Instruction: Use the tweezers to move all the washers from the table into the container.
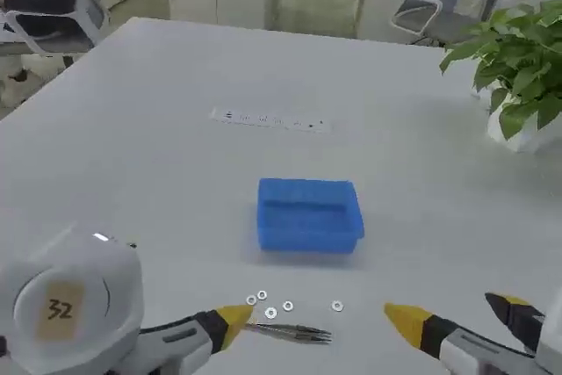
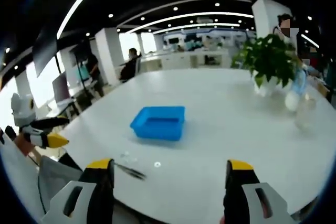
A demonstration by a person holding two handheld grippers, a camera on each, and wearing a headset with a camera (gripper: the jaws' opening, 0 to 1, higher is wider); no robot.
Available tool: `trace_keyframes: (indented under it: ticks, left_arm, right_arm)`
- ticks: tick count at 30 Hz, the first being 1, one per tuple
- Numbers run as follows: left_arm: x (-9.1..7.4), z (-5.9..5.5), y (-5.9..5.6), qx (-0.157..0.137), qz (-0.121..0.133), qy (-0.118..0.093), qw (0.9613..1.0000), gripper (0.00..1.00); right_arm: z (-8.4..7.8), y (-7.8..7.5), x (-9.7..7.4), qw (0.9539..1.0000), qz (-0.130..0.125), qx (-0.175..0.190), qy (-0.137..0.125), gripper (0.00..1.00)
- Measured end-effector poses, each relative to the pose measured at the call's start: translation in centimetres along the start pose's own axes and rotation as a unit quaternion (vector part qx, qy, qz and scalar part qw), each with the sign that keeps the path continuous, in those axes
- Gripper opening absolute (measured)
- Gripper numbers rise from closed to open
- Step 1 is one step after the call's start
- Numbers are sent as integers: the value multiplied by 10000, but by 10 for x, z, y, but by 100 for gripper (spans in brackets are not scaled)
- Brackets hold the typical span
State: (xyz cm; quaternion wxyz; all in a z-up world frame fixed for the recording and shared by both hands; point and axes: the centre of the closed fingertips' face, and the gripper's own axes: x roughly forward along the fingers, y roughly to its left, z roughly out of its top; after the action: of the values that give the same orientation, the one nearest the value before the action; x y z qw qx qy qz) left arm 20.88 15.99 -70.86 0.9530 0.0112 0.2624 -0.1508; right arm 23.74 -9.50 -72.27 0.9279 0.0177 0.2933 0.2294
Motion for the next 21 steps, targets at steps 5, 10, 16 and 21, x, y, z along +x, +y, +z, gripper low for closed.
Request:
trace_keyframes:
  ticks: [5,10,16,21]
  left_arm:
    - [0,0,2,-30,23,0,10000,98]
    - [0,-4,3,-35,29,64,10000,98]
    - [3,-8,2,6,-4,161,9999,97]
    - [5,-10,2,26,-21,232,9997,98]
  right_arm:
    - [-3,1,2,10000,17,-22,71,85]
    - [-5,-1,2,9999,-24,-57,106,85]
    - [-7,-3,2,9999,-12,24,136,85]
    - [-9,-3,5,9998,-10,20,188,85]
